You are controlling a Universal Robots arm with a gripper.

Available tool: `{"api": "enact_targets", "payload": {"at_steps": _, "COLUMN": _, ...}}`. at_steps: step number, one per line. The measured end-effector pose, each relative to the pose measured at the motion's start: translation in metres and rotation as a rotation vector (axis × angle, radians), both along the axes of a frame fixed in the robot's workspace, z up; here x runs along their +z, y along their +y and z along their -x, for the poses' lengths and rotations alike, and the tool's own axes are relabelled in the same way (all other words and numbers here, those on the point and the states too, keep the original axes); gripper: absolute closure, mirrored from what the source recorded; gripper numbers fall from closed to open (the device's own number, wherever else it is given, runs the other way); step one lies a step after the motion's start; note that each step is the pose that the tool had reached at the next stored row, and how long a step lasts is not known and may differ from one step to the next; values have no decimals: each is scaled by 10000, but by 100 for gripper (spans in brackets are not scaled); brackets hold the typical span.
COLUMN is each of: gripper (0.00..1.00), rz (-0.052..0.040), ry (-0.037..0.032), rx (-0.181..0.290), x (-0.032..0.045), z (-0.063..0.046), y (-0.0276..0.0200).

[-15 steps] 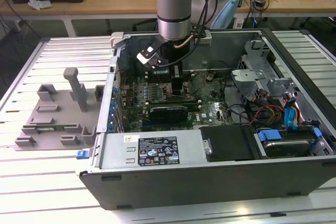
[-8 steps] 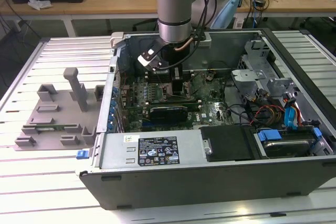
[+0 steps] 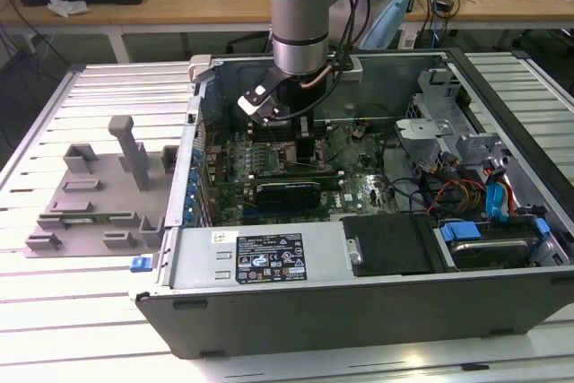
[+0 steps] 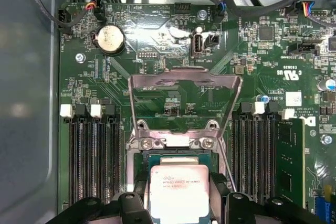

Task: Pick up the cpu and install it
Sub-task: 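Place the cpu into insertion slot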

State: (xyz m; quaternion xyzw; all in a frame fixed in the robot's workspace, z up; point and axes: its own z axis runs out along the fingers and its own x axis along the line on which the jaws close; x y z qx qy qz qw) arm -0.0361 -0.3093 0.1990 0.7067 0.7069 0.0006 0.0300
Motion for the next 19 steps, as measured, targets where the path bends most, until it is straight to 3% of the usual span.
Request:
{"api": "enact_targets", "payload": {"at_steps": 4, "gripper": 46, "rz": 1, "ry": 0, "rx": 214, "x": 0, "z": 0, "y": 0}}
{"api": "enact_targets", "payload": {"at_steps": 19, "gripper": 46, "rz": -3, "ry": 0, "rx": 140, "x": -18, "z": 8, "y": 1}}
